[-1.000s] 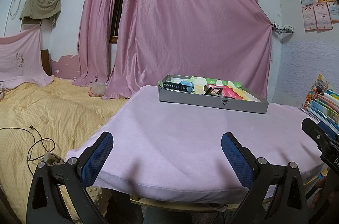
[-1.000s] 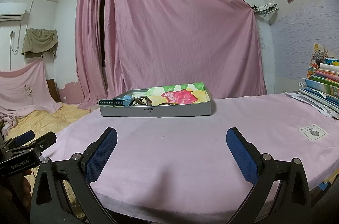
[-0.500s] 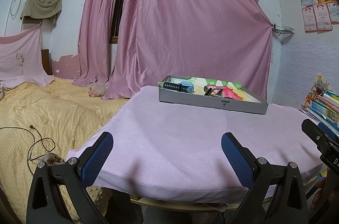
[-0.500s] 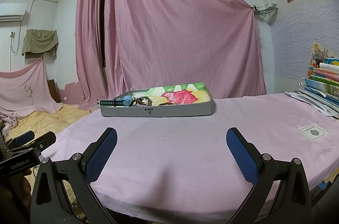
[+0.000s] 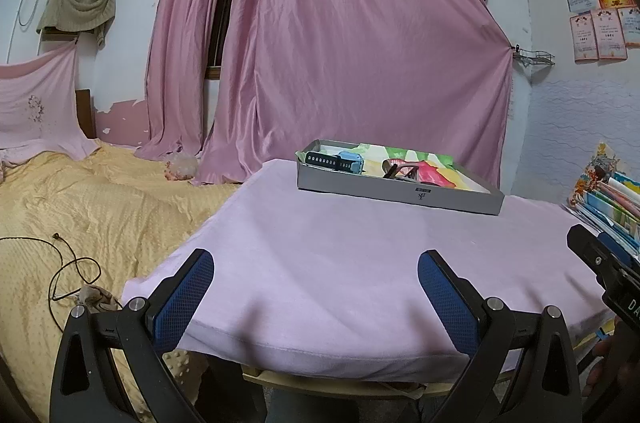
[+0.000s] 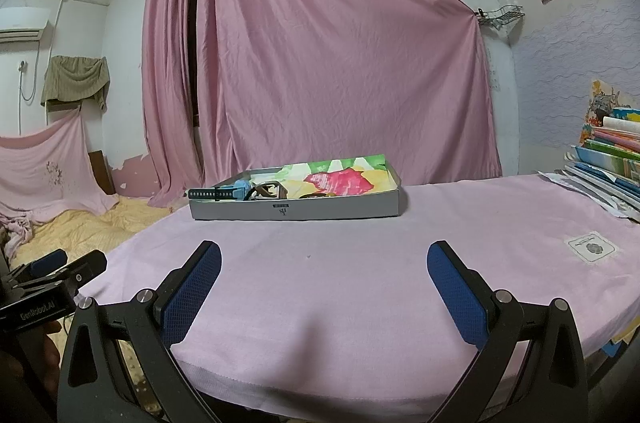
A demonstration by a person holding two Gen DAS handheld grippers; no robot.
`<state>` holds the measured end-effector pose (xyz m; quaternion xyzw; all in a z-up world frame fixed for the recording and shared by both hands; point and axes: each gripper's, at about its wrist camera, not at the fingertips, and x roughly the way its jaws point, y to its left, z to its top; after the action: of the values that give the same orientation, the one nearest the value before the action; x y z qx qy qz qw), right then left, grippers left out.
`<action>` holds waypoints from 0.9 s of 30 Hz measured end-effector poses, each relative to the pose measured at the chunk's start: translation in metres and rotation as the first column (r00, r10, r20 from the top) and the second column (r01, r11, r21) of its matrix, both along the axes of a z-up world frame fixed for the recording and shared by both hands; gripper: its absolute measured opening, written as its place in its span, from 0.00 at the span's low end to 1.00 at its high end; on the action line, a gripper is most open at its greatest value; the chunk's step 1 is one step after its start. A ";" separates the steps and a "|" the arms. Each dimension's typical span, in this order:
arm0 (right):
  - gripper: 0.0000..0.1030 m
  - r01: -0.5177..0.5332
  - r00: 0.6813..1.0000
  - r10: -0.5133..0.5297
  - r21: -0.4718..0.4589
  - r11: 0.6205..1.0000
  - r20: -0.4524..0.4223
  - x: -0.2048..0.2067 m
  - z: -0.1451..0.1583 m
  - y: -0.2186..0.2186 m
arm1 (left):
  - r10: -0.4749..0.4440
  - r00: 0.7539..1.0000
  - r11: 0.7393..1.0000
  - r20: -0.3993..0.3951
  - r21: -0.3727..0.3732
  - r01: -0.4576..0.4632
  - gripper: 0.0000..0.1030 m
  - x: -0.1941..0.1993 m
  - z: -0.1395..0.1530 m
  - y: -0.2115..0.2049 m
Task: Organize jewelry
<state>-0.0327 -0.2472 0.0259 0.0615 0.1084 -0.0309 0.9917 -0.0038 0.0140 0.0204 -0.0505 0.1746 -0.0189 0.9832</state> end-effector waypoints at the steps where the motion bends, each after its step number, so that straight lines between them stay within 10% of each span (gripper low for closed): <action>1: 0.98 -0.001 1.000 0.001 0.000 1.000 0.000 0.000 0.000 0.000 | 0.000 1.000 1.000 0.000 0.000 0.000 0.99 0.000 0.000 0.000; 27: 0.98 -0.002 1.000 0.002 0.000 1.000 -0.003 0.000 0.000 -0.001 | 0.048 0.999 0.999 0.016 0.014 -0.048 0.99 -0.002 -0.001 -0.003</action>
<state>-0.0324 -0.2477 0.0261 0.0616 0.1098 -0.0301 0.9916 -0.0056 0.0115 0.0194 -0.0472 0.1658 0.0054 0.9850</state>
